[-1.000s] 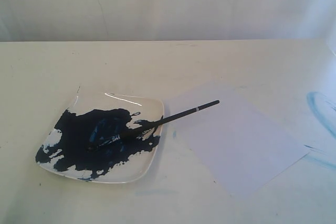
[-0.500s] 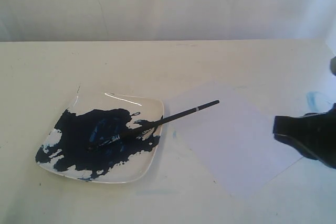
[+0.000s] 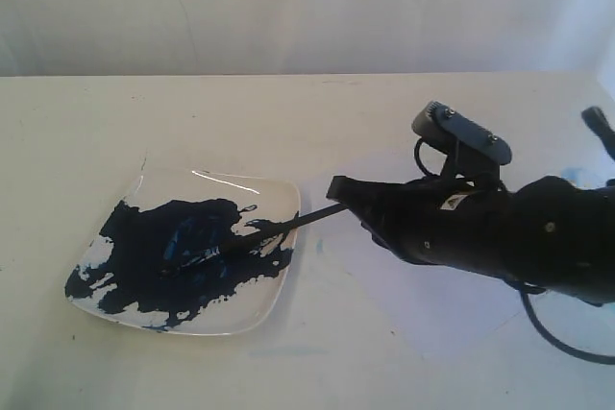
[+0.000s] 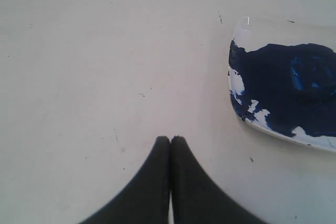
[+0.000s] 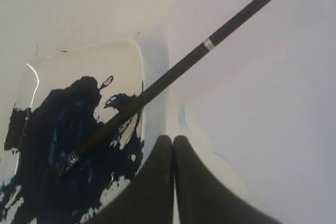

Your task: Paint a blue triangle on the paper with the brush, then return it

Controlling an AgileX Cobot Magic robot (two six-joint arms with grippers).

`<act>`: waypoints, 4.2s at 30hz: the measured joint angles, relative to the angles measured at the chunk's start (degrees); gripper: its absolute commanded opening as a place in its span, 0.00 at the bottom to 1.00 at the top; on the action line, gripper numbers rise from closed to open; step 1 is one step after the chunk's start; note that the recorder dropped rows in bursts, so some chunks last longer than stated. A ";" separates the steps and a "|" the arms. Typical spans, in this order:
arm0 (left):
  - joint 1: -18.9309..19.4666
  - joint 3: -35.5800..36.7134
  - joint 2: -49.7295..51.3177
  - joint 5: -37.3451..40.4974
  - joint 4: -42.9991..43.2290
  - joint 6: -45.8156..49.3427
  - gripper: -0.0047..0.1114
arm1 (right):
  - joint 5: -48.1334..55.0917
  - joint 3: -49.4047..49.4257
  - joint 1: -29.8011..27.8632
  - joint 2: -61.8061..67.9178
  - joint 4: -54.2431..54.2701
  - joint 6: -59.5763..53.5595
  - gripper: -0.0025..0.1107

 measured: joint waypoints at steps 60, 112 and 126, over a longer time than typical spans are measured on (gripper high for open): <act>0.00 0.00 0.00 0.00 0.00 0.00 0.04 | -16.03 -14.12 2.30 24.98 -18.01 62.08 0.40; 0.00 0.00 0.00 0.00 0.00 0.00 0.04 | -23.52 -17.51 2.30 32.41 -22.32 69.72 0.40; 0.00 0.00 0.00 0.00 0.00 0.00 0.04 | -23.62 -17.51 2.30 32.41 -19.16 68.76 0.40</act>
